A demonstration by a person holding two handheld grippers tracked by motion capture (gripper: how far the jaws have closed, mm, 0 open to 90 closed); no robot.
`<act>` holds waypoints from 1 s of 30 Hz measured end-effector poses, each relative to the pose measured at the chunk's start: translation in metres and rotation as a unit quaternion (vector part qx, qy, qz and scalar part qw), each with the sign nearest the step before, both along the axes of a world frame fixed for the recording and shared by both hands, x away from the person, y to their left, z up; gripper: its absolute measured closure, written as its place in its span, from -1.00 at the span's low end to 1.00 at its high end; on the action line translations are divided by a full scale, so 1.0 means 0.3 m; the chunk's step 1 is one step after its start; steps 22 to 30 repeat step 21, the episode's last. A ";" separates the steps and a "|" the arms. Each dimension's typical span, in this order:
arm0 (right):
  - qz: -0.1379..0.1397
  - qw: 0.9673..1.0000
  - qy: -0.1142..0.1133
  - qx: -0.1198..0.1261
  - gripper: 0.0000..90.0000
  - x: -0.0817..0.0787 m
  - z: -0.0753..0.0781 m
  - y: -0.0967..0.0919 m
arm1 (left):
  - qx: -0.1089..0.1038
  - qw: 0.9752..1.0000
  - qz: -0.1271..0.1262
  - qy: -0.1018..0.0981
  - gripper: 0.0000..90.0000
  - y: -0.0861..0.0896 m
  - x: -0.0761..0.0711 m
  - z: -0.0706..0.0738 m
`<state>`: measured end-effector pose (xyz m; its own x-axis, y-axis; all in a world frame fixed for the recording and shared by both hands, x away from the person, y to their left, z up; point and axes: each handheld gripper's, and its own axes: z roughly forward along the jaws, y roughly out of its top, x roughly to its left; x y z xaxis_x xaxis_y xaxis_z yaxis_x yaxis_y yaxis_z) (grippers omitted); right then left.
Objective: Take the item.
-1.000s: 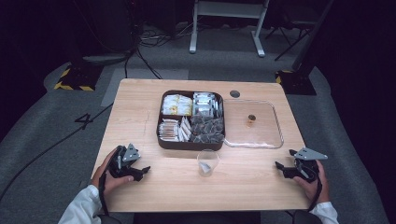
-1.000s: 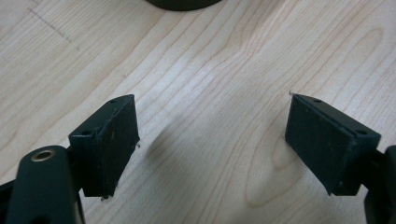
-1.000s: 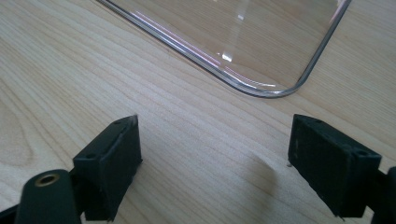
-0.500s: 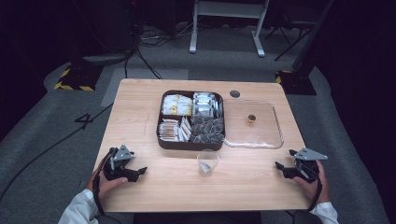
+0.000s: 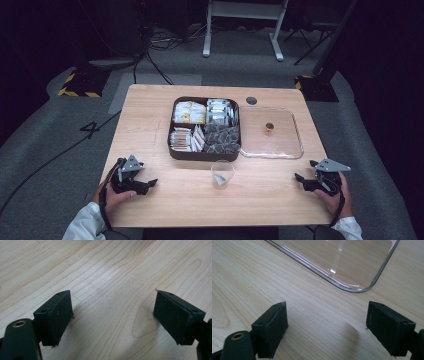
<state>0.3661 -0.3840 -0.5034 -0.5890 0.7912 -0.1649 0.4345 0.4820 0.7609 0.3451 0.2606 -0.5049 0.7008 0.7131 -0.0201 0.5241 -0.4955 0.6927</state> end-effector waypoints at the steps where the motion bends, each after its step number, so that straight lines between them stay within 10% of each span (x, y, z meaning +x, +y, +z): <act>1: 0.000 1.000 0.000 0.000 -0.61 -0.001 0.000 0.001 | 0.002 1.000 -0.001 -0.001 -0.65 0.001 0.001 0.000; 30: 0.001 1.000 -0.001 -0.001 -0.61 -0.002 0.000 0.001 | 0.002 1.000 0.002 -0.001 -0.65 0.001 0.005 0.001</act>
